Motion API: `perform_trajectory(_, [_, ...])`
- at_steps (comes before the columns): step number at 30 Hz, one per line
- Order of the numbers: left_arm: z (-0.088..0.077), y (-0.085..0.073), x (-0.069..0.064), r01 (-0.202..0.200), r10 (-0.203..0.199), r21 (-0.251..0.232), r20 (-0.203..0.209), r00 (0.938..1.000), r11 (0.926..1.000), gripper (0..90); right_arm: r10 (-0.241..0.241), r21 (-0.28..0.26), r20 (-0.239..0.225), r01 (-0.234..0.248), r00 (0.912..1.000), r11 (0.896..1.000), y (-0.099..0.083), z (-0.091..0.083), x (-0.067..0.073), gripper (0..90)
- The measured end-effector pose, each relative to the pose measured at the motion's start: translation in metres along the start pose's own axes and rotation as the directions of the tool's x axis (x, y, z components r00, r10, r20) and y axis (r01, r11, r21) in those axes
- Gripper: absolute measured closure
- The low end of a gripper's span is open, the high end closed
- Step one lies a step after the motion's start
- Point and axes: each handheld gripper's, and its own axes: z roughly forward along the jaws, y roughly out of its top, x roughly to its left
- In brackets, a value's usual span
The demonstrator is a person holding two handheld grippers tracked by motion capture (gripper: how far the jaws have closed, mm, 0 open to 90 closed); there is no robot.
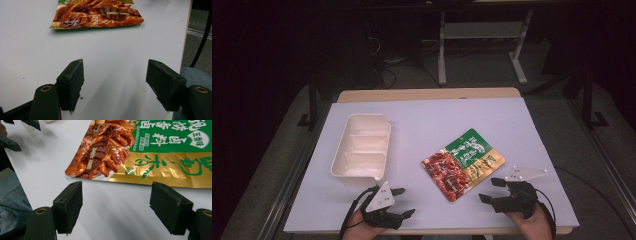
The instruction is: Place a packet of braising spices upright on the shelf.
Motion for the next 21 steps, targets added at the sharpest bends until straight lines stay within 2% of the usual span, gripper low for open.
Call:
perform_trajectory(4, [0.0,0.001,0.001,0.028,-0.028,-0.01,0.012,0.9995,0.9995,30.5,-0.01,0.007,-0.002,0.01,0.9999,1.0,0.0,0.002,0.002,25.4])
perform_trajectory(11, [0.0,0.005,0.002,0.043,-0.043,-0.019,0.003,0.9991,0.9989,32.5,-0.004,-0.008,0.005,0.004,1.0,1.0,0.001,-0.001,0.001,25.3])
perform_trajectory(13, [-0.001,0.007,0.002,0.043,-0.043,-0.019,0.011,0.999,0.9989,37.3,0.0,-0.011,0.007,0.001,1.0,1.0,0.001,-0.002,0.0,25.0])
perform_trajectory(16, [-0.001,0.012,-0.001,0.008,-0.008,-0.009,0.04,0.9992,0.9999,46.4,0.003,-0.017,0.007,-0.003,1.0,1.0,0.0,-0.002,0.001,24.9])
perform_trajectory(21, [0.003,0.021,0.001,0.002,-0.002,0.003,0.049,0.9988,1.0,61.6,0.001,-0.013,0.002,-0.001,1.0,1.0,0.0,-0.003,0.0,24.9])
